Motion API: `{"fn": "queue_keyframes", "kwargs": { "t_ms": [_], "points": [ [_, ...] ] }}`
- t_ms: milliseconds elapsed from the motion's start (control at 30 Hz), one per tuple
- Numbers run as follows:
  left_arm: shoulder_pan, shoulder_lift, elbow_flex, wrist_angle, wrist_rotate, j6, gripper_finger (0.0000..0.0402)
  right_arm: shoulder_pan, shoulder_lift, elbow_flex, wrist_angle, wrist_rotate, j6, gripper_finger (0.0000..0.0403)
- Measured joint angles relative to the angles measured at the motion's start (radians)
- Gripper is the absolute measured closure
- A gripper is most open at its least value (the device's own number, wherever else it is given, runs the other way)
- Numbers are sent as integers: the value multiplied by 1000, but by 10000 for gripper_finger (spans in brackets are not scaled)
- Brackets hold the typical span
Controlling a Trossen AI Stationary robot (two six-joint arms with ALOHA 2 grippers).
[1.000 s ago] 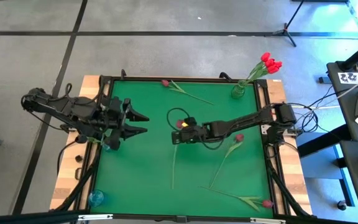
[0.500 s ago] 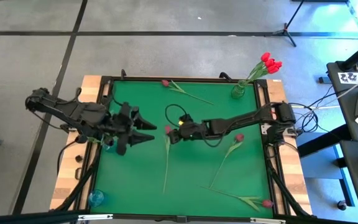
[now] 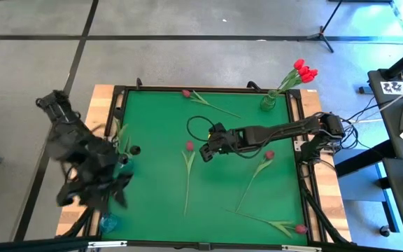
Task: Sort flowers into vase by color
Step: Adjust the top blue vase
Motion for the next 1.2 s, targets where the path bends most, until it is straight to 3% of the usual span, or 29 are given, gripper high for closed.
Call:
{"fn": "queue_keyframes", "kwargs": {
  "t_ms": [267,400,633,967,1200],
  "points": [
    [-347,18,-2,-130,-404,-332,184,0,0,0,-8,0,7,113],
    [-456,59,-2,-257,-498,-609,184,0,0,0,-13,0,8,113],
    [-478,141,-2,-580,-498,-1044,184,0,0,0,-12,26,2,113],
    [-463,226,-2,-790,-274,-1295,184,0,0,0,-12,14,-1,113],
    [-462,247,-2,-1064,-299,-1441,184,1,0,0,-13,7,-1,113]
  ]
}}
